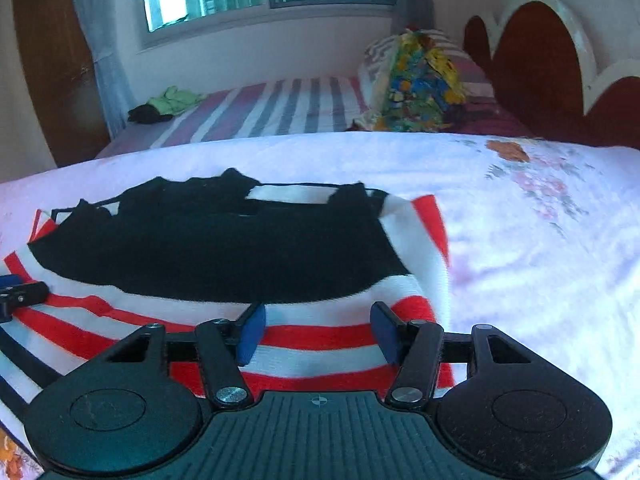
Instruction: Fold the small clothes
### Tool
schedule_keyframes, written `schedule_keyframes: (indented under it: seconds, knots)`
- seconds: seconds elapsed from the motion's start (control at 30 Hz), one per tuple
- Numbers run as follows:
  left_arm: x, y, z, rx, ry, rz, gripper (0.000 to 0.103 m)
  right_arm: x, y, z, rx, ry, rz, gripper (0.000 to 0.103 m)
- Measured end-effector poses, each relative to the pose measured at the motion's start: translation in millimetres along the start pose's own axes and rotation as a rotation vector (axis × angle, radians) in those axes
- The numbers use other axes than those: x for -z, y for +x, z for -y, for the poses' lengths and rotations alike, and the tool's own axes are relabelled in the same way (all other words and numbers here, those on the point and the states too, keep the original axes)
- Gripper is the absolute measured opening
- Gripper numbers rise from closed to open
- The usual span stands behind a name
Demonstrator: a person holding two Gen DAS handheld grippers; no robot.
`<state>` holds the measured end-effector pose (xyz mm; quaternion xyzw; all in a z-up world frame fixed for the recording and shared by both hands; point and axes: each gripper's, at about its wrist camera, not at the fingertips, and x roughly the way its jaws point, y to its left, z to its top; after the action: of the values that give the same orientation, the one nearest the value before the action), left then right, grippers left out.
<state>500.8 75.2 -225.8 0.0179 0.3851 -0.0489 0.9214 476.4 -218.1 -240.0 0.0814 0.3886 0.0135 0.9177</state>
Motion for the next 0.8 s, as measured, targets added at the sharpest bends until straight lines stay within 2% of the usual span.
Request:
schedule_keyframes:
  seconds: [0.13,0.27,0.37,0.4,0.5,0.67,0.73,0.8]
  knots:
    - [6.9,-30.6,-3.1,0.001,-0.015,0.012,0.058,4.6,-37.5,-22.1,-0.058,0.0,0.03,0.057]
    - [24.1,-39.0,-8.8,0.006,0.011,0.008,0.065,24.0,-50.5,-49.3,-0.067,-0.031,0.006,0.057]
    - [32.5,-32.9,-16.6,0.007,-0.002,-0.02,0.067,43.1,-45.3,-51.5,-0.009,-0.024,-0.042,0.057]
    - [33.5,-31.2,-20.6,0.015,-0.023,-0.029,0.071,48.6,-41.7,-48.2,0.018,-0.022,-0.062,0.057]
    - [32.3,-27.3,-26.8,0.021,-0.059,-0.051,0.072,59.1,-39.4,-40.3,0.063,-0.032,-0.076,0.057]
    - [33.4,-27.9,-23.4,0.008,-0.032,-0.056,0.073,57.2,-53.2,-45.7,0.089,0.028,-0.066,0.058]
    - [33.7,-27.8,-23.1,0.007,-0.028,-0.056,0.073,63.8,-47.5,-48.1,0.122,0.012,-0.109,0.057]
    - [34.6,-27.7,-22.1,0.003,-0.019,-0.055,0.073,67.2,-48.0,-49.2,0.131,0.01,-0.107,0.057]
